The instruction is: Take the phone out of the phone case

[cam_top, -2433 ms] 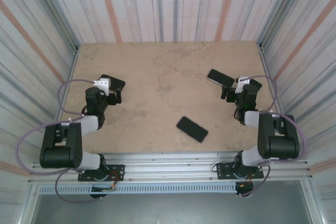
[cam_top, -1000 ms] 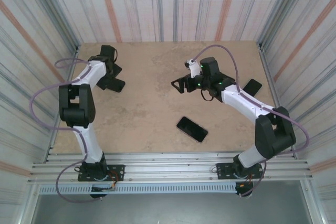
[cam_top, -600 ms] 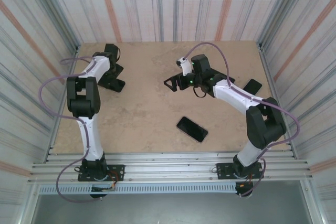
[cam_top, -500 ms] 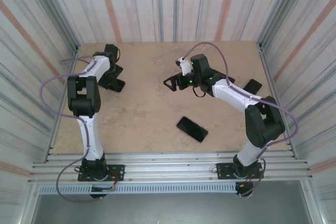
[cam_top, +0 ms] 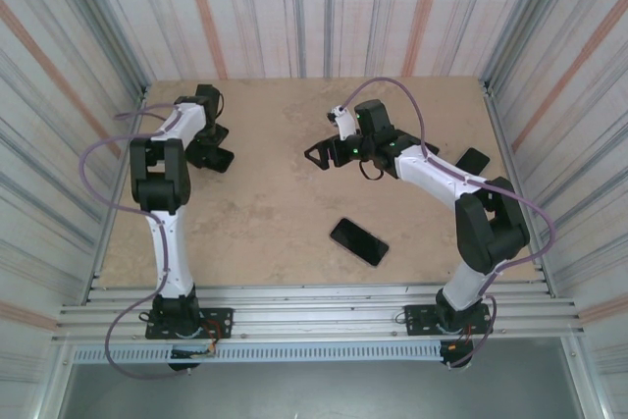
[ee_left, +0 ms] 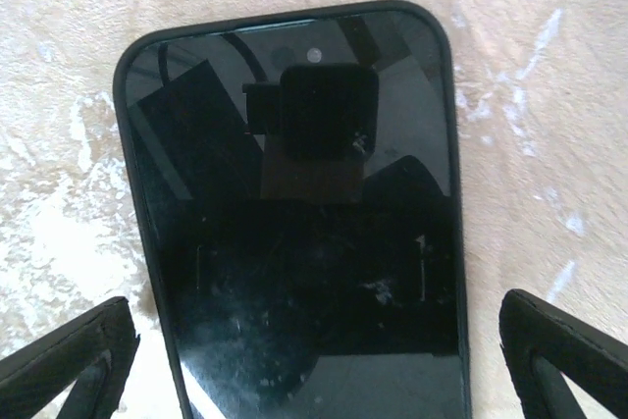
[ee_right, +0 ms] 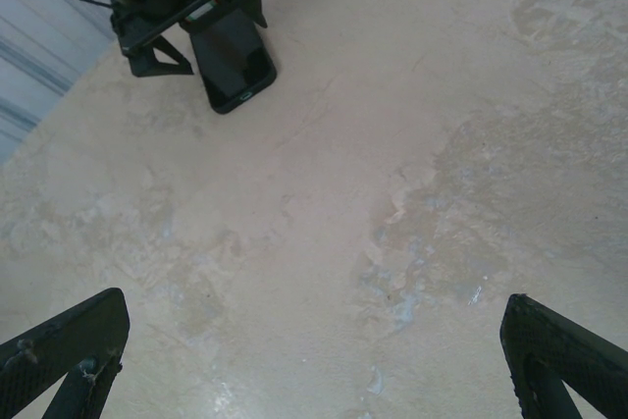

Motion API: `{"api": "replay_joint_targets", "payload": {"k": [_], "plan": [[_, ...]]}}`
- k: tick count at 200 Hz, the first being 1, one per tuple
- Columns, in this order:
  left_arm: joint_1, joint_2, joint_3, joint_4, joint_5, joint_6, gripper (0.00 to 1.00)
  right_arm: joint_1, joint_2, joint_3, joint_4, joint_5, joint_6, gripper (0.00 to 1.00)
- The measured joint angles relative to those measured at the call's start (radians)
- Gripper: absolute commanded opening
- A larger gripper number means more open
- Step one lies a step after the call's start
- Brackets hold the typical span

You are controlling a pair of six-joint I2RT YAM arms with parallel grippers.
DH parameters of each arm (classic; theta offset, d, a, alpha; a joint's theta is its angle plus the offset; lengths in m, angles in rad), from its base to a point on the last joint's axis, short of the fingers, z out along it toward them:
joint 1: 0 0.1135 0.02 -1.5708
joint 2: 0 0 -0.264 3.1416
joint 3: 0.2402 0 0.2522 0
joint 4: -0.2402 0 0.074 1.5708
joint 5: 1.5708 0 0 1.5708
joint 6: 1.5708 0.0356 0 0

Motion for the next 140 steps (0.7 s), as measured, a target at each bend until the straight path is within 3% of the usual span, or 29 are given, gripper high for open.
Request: {"api": "replay_joint_targets", "payload": {"k": [56,101,140], "plan": [[0.008,0.008,0.000,-0.006,0.010,0.001,0.95,-0.017,0.000,0.000,-0.010,0.000,0.000,0.99],[0.013,0.003,-0.012,-0.003,0.018,0.008,0.73,-0.022,0.000,0.000,-0.011,-0.004,0.007,0.99],[0.019,-0.011,-0.031,0.016,0.029,0.019,0.68,-0.022,0.000,0.000,-0.010,-0.023,0.031,0.99]]}}
